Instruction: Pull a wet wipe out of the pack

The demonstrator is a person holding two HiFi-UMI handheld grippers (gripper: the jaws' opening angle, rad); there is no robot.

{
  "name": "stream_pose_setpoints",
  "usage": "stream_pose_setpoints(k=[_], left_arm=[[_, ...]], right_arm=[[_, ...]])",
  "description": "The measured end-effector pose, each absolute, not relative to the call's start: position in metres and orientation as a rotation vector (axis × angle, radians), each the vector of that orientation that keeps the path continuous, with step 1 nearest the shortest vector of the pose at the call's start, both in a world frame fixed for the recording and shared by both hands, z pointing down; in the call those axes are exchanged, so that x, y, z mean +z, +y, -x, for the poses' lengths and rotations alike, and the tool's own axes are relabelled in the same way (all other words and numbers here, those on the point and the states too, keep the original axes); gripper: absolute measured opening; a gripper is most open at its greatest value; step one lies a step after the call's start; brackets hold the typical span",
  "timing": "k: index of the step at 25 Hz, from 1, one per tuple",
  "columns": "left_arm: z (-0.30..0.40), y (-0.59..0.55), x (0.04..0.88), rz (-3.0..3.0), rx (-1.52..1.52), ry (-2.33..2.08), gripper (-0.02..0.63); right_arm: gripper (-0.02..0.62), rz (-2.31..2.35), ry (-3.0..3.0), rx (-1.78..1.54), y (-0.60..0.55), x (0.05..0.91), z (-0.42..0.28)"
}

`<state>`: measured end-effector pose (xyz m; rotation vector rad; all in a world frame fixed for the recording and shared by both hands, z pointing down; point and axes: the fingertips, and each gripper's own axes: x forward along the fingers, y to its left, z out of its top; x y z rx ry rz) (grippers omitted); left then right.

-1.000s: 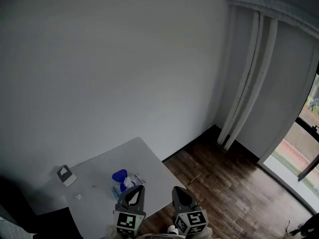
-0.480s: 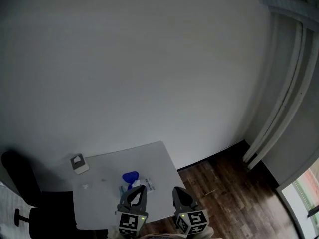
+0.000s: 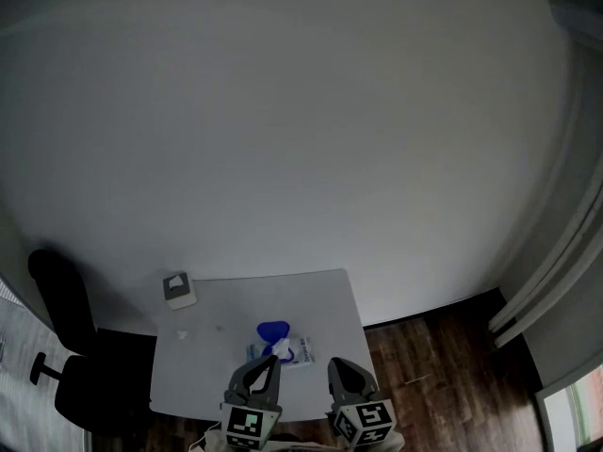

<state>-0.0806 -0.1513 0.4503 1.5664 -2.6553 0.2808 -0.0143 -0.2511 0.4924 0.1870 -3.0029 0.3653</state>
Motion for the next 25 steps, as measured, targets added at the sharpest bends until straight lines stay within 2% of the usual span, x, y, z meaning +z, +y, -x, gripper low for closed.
stream_pose_setpoints(k=[25], left_arm=[[0.249, -0.133, 0.468, -1.544, 0.140, -2.663, 0.002]], right_arm=[[0.005, -0.200, -2.908, 0.264, -0.248, 0.503, 0.169]])
